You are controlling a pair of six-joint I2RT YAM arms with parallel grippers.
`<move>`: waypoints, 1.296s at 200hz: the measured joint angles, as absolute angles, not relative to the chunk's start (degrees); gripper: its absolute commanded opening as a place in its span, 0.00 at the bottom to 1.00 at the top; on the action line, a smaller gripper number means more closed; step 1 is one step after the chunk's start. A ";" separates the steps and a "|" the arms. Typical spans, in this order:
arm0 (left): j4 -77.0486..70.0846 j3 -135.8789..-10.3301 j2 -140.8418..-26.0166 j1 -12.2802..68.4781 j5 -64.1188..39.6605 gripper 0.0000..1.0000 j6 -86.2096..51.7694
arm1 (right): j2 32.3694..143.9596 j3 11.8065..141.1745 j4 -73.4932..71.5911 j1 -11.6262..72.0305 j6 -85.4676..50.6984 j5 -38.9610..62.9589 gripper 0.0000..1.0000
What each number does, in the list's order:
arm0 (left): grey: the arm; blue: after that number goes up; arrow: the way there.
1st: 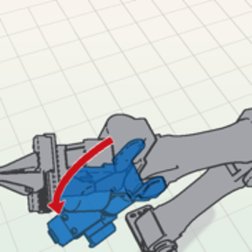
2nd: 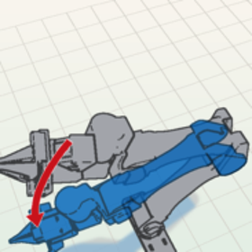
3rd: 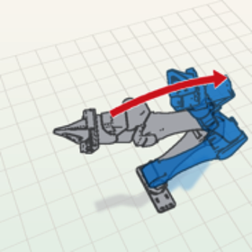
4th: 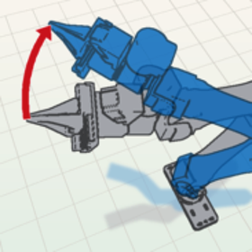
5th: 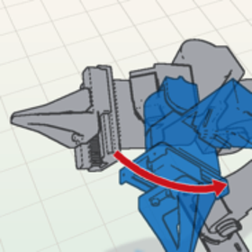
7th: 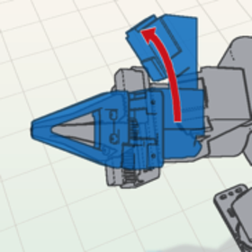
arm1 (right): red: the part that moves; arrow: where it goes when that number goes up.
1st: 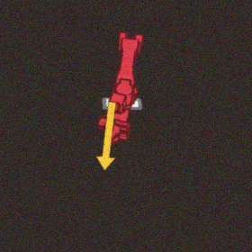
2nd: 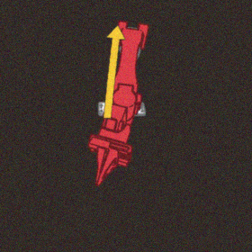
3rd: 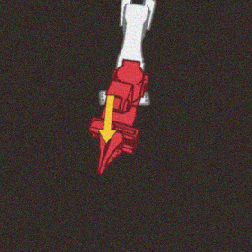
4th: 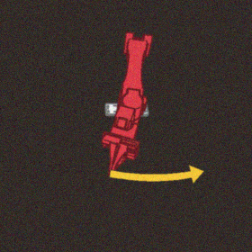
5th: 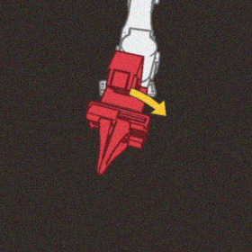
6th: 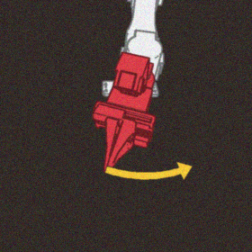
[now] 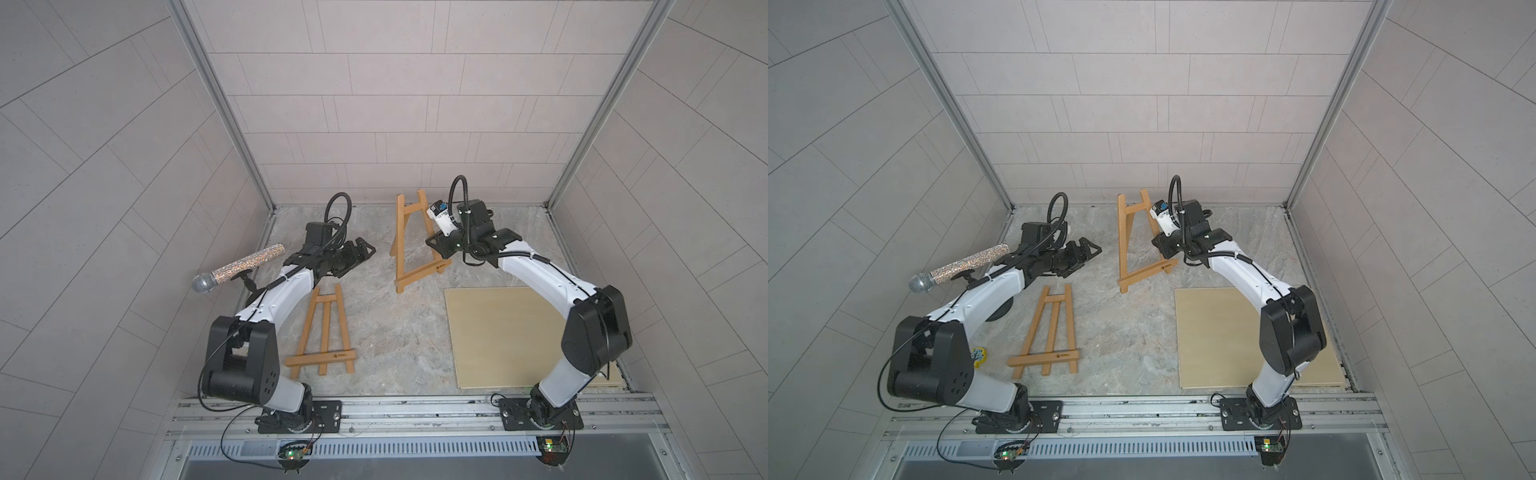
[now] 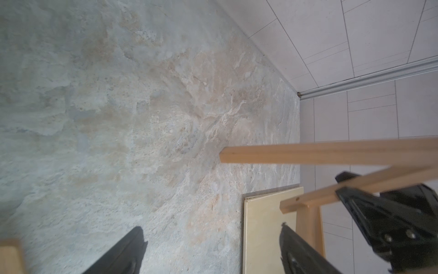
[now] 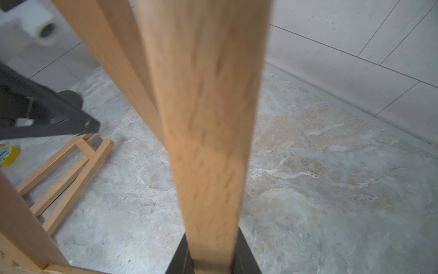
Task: Disassemble the easel
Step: Pick up the easel at the center of the board, then fold up the easel.
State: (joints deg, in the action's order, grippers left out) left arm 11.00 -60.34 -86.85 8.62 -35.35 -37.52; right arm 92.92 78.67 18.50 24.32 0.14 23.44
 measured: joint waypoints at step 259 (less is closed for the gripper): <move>-19.51 -38.09 -86.85 30.11 -48.71 0.66 -61.04 | 73.52 48.95 18.37 35.99 -13.78 17.96 0.00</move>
